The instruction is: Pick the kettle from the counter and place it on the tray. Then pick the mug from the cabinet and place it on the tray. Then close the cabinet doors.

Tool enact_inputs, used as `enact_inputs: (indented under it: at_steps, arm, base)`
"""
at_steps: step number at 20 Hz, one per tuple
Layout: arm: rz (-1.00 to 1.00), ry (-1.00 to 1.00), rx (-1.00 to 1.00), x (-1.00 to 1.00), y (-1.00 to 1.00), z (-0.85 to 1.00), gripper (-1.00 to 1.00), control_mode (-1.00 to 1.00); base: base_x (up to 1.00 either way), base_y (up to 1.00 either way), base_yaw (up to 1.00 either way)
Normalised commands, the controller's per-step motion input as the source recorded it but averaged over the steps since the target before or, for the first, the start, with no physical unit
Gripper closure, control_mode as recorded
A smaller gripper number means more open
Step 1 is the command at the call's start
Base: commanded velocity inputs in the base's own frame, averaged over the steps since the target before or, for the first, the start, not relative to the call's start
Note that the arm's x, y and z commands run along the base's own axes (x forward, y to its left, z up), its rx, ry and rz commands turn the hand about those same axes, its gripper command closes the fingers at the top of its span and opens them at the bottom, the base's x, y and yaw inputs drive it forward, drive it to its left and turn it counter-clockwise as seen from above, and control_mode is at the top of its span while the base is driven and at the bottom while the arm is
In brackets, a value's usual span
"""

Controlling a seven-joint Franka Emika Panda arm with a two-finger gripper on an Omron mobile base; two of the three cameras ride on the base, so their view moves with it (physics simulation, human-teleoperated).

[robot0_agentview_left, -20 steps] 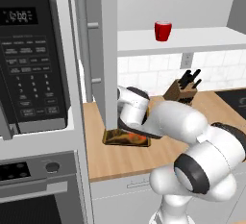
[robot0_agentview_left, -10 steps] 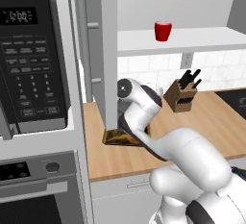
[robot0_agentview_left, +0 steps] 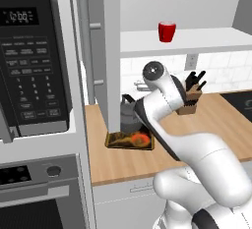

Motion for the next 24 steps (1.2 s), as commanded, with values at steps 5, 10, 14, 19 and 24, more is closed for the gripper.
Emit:
enact_inputs:
  at_steps: [5,10,14,19,24]
  arm:
    - [0.00,0.00,0.11,-0.05,-0.12,0.67,-1.00,-1.00]
    - [-0.01,-0.01,0.00,0.05,-0.09,0.77,-1.00,-1.00]
    - [0.00,-0.07,0.00,0.27,-0.11,0.65,-1.00,-1.00]
    - [-0.01,0.00,0.00,0.43,-0.01,0.21,-1.00,-1.00]
    - [0.00,0.01,-0.02,0.21,-0.04,-0.02,-1.00,-1.00]
  base:
    - [0.00,0.00,0.00]
    - [0.00,0.00,0.00]
    - [0.00,0.00,0.00]
    - [0.00,0.00,0.00]
    - [0.00,0.00,0.00]
